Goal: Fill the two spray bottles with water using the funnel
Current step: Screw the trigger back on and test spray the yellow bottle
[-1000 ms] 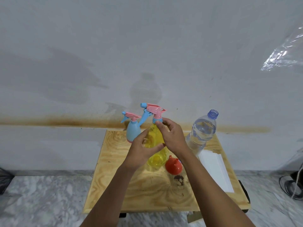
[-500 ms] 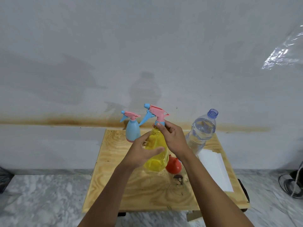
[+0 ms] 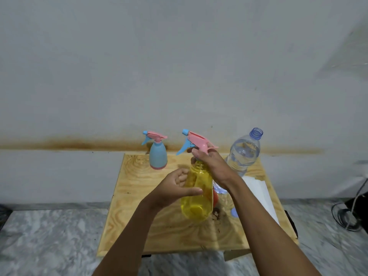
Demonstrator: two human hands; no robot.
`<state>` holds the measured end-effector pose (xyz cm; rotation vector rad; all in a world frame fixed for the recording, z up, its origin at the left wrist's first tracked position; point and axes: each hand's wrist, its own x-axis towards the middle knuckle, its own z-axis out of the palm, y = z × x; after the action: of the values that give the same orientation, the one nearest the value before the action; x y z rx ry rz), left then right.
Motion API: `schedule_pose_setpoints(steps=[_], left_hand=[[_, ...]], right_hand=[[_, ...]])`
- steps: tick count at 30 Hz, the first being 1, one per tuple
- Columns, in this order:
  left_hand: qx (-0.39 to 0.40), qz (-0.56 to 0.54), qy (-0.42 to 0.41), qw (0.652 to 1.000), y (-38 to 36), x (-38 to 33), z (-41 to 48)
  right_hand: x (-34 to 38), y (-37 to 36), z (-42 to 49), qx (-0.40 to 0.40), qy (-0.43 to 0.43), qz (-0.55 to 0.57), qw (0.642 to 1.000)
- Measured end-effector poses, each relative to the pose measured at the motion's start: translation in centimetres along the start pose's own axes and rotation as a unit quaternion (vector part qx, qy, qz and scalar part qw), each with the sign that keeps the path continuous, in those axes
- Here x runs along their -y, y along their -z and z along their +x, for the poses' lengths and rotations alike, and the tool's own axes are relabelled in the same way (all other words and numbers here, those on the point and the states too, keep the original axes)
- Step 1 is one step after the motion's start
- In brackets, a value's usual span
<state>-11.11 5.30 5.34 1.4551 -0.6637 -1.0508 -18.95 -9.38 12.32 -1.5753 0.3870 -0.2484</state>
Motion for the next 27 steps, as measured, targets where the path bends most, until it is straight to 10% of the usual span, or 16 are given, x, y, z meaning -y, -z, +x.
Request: schedule_pose_setpoints(steps=[9,16,27], left_hand=[[0.009,-0.039,0.048,0.998,0.8,2.7,0.4],[-0.239,0.323,0.123,0.907,3.1,10.5,2.5],[-0.107,0.510,0.243,0.818,3.1,14.4,2.8]], right_hand=[[-1.3,0.6,-1.1,-0.066,-0.038,-0.026,0.997],[-4.8,0.7,-2.3,-0.121,-0.173,-0.115,0.971],[-9.2,0.3,-2.8,-0.111,-0.303,-0.153,0.934]])
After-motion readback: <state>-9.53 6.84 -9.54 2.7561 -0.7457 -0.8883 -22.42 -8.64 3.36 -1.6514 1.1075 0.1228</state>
